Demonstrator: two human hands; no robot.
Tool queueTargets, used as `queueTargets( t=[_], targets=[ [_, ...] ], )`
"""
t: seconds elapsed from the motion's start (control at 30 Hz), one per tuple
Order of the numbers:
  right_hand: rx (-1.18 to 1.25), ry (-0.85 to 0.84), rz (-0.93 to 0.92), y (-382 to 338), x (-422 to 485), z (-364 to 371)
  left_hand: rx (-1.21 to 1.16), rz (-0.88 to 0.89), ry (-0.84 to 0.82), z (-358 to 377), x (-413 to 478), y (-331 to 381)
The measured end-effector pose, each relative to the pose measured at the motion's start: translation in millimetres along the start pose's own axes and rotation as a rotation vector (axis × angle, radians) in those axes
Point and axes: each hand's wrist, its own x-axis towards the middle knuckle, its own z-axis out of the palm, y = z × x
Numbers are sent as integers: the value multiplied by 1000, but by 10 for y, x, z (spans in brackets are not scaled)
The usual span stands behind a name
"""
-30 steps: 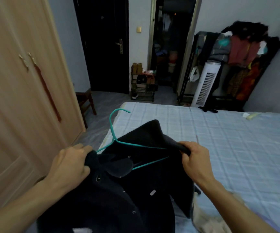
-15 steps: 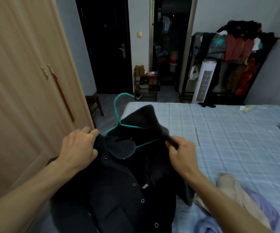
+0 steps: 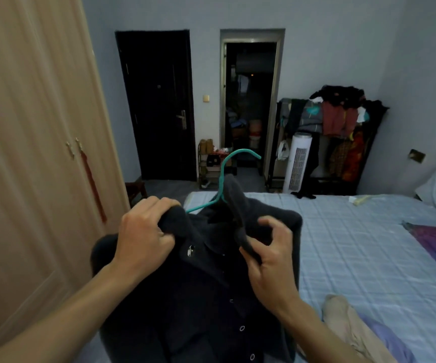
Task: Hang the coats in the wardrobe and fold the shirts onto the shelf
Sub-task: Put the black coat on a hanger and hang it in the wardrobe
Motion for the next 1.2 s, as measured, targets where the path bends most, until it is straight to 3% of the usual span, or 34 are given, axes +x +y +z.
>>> queueTargets(
  t=[0.27, 0.37, 0.5, 0.67, 0.9, 1.2],
  targets=[
    [-90, -451, -114, 250, 429, -780, -69, 102, 71, -13, 58, 112],
    [12, -446, -26, 284, 450, -881, -57, 88, 51, -5, -26, 106],
    [-144, -459, 27, 356, 379, -723, -55, 101, -6, -1, -187, 130],
    [-136, -460, 34, 402, 171, -562, -44, 132, -63, -74, -364, 105],
    [-46, -263, -5, 324, 122, -554, 17, 128, -67, -216, -444, 39],
    [-55, 93, -76, 235, 212, -790, 35, -258, -30, -311, -252, 65]
  ],
)
